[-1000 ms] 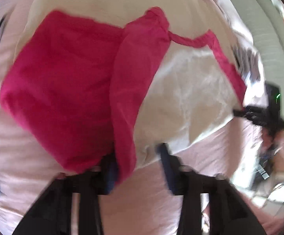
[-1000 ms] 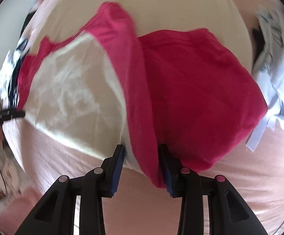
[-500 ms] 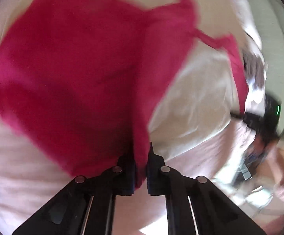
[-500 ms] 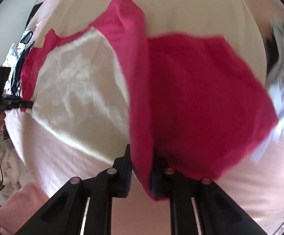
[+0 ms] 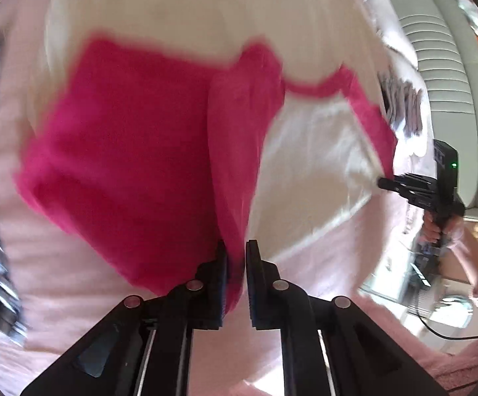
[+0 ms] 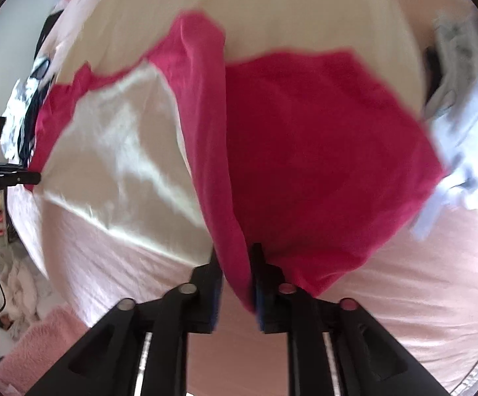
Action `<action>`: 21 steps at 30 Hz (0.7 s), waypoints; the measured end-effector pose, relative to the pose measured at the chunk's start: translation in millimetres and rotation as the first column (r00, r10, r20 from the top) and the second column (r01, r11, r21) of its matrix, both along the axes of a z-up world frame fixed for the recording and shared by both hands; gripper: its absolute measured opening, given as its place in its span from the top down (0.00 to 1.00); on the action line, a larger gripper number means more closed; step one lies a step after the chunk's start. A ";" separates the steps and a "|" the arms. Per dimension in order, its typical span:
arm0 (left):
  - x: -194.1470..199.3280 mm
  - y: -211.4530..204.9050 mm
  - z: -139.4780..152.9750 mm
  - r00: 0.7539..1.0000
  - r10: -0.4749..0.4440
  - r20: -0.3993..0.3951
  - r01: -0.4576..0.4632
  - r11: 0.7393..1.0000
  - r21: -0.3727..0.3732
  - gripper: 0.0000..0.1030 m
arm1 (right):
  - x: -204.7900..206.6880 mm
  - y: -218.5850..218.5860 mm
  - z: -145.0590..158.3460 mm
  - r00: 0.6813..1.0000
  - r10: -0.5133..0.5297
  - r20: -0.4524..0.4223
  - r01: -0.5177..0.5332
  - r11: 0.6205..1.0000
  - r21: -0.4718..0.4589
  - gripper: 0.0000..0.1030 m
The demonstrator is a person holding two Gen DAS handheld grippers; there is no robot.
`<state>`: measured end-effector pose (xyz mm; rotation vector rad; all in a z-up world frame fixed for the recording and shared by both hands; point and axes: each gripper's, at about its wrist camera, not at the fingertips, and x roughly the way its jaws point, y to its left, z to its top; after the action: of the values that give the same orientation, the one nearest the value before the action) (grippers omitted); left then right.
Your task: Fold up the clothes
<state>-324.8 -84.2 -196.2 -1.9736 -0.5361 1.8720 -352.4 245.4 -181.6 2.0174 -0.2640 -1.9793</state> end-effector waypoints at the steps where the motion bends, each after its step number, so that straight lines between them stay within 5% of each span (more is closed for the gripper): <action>1: -5.9 1.5 2.2 1.000 0.002 -0.029 -0.003 1.000 -0.011 0.83 | -3.4 1.9 6.0 0.999 -0.023 -0.032 0.023 1.000 0.014 0.70; 4: -25.0 1.3 -3.1 0.998 0.042 -0.052 -0.042 0.999 -0.007 0.68 | -20.5 1.7 18.8 0.987 -0.101 -0.124 0.109 0.992 0.059 0.55; 8: -39.8 24.1 -29.5 1.000 0.027 -0.001 -0.027 0.999 0.023 0.68 | -45.4 -18.7 7.1 0.984 -0.097 -0.151 0.111 0.990 0.086 0.55; 9: -41.7 27.6 -29.8 1.000 0.020 -0.010 -0.020 1.000 0.010 0.77 | -50.8 -24.7 1.7 0.985 -0.085 -0.148 0.101 0.990 0.098 0.55; 10: -43.6 30.5 -29.7 1.000 0.012 -0.021 -0.013 1.000 -0.005 0.96 | -56.8 -32.5 -6.0 0.988 -0.066 -0.137 0.081 0.991 0.106 0.57; 12: -45.6 32.0 -25.3 0.999 0.010 -0.047 -0.012 0.999 -0.039 0.96 | -61.9 -44.1 -13.9 0.992 -0.023 -0.124 0.036 0.993 0.110 0.78; 15: -49.0 25.2 -6.2 0.992 0.052 -0.114 -0.055 0.998 -0.029 0.97 | -67.3 -56.8 -9.2 0.986 0.035 -0.161 -0.013 0.990 0.138 0.91; 19: -61.2 17.2 20.6 0.968 0.089 -0.236 -0.100 0.994 -0.037 0.96 | -77.9 -52.4 5.5 0.970 -0.034 -0.239 0.071 0.986 0.151 0.95; 21: -69.1 17.5 11.5 0.972 0.074 -0.224 -0.093 0.993 -0.074 0.93 | -83.1 -44.6 8.5 0.959 -0.086 -0.269 0.131 0.979 0.156 0.95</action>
<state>-393.9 -66.8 -184.7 -1.7856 -0.4889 2.1654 -435.4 200.8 -173.2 1.8445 -0.1507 -2.3828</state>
